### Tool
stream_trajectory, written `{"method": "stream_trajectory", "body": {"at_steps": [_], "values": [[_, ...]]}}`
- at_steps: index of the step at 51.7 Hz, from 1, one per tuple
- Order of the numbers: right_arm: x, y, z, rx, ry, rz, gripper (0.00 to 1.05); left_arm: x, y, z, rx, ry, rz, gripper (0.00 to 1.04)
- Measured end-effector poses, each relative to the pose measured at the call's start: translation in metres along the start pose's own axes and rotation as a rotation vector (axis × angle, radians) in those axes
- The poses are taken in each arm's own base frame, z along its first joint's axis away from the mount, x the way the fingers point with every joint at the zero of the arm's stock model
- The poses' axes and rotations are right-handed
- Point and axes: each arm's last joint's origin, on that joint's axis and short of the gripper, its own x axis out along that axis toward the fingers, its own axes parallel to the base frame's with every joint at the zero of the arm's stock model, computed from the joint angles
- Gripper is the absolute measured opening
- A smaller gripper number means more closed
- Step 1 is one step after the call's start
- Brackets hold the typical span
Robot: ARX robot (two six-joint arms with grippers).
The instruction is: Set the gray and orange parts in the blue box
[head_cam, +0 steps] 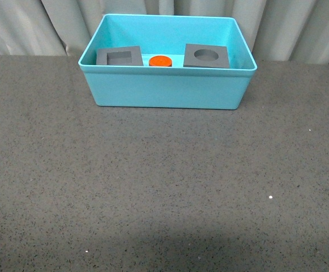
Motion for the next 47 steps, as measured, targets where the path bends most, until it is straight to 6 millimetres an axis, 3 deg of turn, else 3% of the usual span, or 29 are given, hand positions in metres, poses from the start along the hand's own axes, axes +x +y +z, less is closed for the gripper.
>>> {"method": "stream_trajectory", "body": {"at_steps": [47], "values": [[-0.022,0.0,-0.003,0.0,0.002,0.003,0.0,0.0,0.0,0.0,0.0,0.0,0.0,0.98]]}}
